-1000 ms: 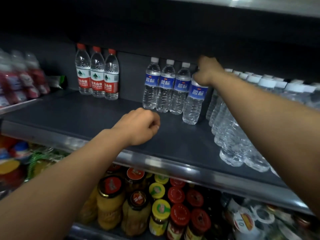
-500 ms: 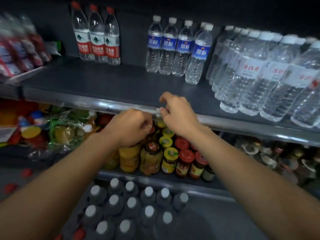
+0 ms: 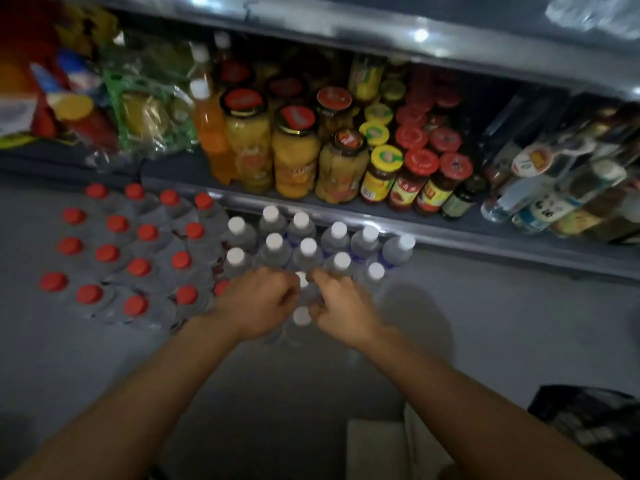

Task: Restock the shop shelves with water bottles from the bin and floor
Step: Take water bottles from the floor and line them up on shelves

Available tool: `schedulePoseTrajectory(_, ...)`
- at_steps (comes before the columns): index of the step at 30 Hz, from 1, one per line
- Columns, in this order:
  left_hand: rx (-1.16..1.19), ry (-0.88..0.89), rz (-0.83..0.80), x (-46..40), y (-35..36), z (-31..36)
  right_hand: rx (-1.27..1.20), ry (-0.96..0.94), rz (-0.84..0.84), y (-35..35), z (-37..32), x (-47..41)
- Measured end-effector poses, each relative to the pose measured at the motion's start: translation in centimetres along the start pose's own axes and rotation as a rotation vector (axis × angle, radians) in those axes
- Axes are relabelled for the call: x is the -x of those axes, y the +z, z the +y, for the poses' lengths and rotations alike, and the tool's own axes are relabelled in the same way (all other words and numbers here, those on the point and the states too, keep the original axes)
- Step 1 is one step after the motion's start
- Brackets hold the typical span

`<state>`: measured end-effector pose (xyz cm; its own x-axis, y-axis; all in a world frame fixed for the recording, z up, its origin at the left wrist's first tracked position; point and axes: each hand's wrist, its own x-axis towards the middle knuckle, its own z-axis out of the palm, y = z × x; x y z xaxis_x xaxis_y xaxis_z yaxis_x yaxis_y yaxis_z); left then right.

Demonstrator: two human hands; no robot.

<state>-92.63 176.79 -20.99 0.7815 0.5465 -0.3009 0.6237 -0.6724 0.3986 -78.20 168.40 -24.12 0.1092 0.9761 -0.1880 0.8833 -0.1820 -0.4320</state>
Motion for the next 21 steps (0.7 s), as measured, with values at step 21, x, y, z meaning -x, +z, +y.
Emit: schedulePoseTrajectory(21, -0.040, -0.057, -0.116, 2.9, 5.8, -1.6, 0.123, -0.071, -0.182, 6.3, 1.3, 0.1)
